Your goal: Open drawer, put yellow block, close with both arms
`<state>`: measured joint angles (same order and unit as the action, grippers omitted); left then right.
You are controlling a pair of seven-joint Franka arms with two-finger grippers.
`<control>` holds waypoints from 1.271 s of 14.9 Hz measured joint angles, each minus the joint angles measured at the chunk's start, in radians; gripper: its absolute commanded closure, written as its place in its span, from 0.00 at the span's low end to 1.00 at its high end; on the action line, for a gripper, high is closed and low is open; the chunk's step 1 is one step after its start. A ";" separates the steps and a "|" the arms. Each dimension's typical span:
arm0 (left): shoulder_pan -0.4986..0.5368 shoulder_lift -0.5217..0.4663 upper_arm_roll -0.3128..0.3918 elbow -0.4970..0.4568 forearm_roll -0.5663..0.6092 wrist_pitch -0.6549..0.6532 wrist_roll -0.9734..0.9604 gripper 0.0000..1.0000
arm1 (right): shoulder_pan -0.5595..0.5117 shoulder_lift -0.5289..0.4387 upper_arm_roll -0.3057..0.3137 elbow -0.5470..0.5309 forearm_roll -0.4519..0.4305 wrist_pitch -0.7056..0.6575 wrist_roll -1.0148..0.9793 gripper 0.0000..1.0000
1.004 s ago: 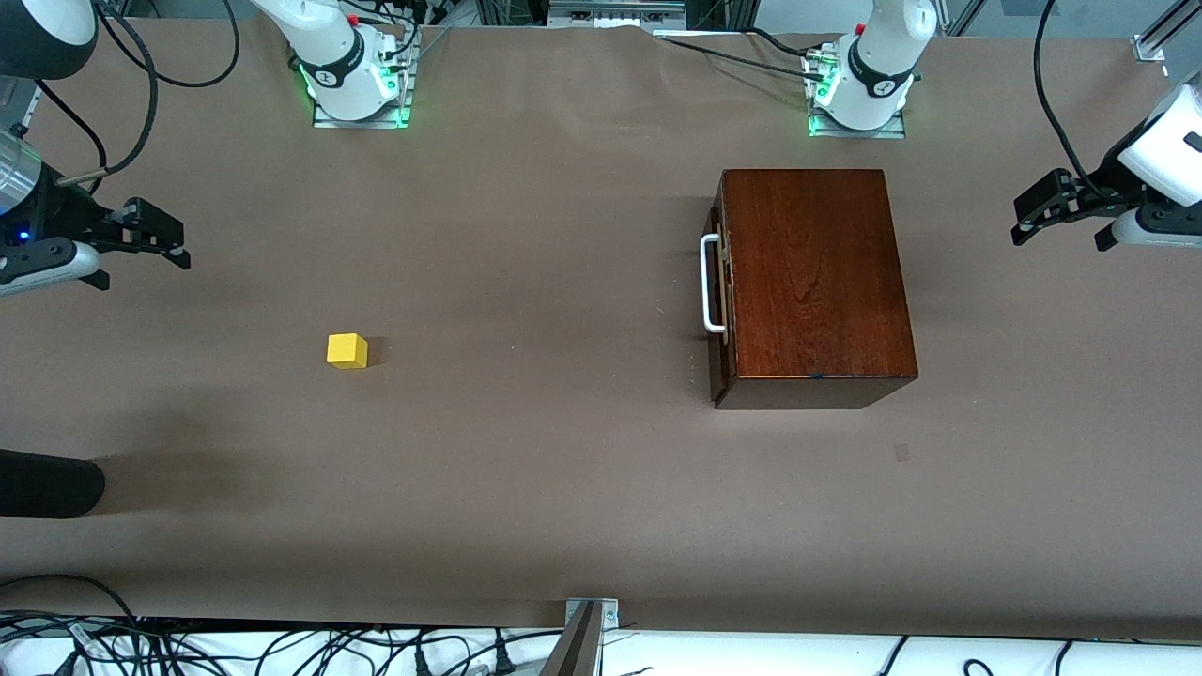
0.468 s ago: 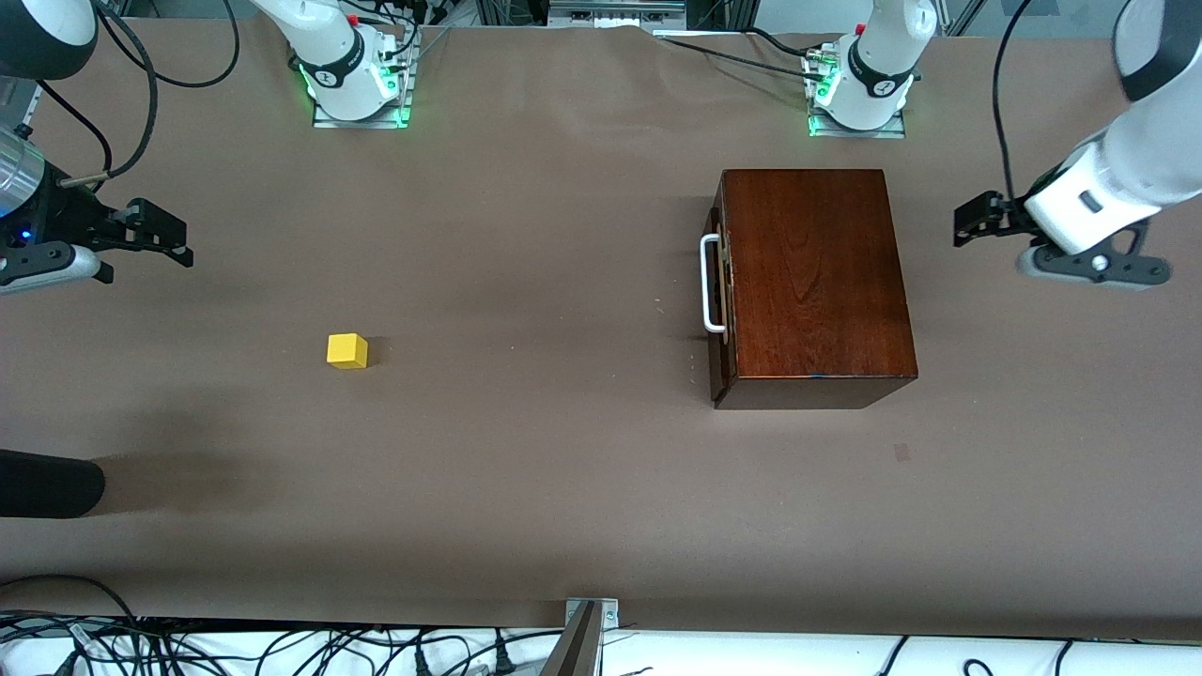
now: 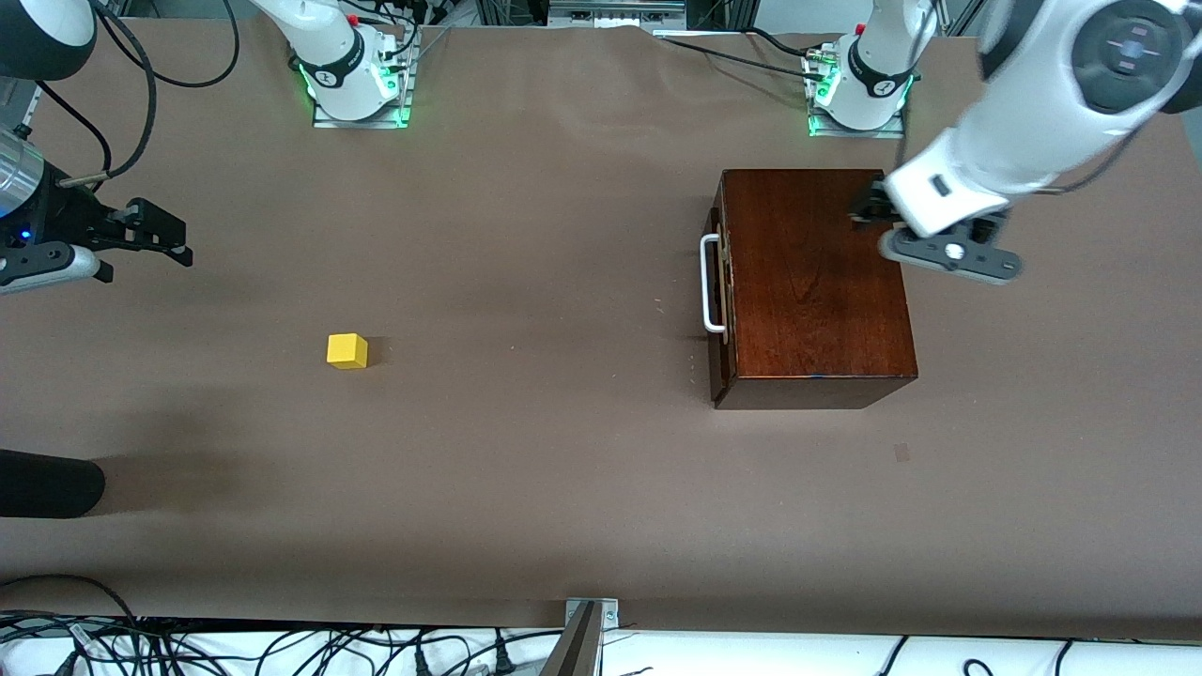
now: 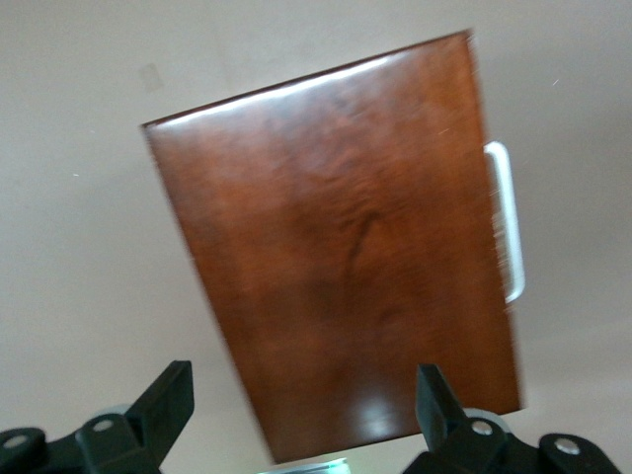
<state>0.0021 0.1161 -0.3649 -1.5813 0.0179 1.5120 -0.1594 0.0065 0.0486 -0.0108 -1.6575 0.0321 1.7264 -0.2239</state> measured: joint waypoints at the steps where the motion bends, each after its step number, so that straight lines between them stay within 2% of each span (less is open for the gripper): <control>1: -0.021 0.022 -0.024 0.022 0.000 0.000 -0.079 0.00 | -0.002 0.002 -0.001 0.000 0.000 0.000 0.000 0.00; 5: -0.218 0.153 -0.045 0.094 0.004 0.030 -0.377 0.00 | -0.005 0.008 -0.005 0.001 0.000 0.000 0.000 0.00; 9: -0.413 0.295 -0.044 0.108 0.142 0.141 -0.641 0.00 | -0.005 0.008 -0.004 0.004 0.000 0.000 -0.028 0.00; 13: -0.462 0.408 -0.043 0.109 0.292 0.152 -0.679 0.00 | -0.005 0.008 -0.004 0.005 0.000 0.000 -0.036 0.00; 19: -0.458 0.445 -0.021 0.079 0.304 0.144 -0.679 0.00 | -0.005 0.009 -0.004 0.006 0.000 0.000 -0.038 0.00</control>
<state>-0.4557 0.5613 -0.3863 -1.5022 0.3223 1.6560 -0.8387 0.0016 0.0577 -0.0151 -1.6514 0.0321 1.7260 -0.2615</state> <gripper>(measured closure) 0.000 0.000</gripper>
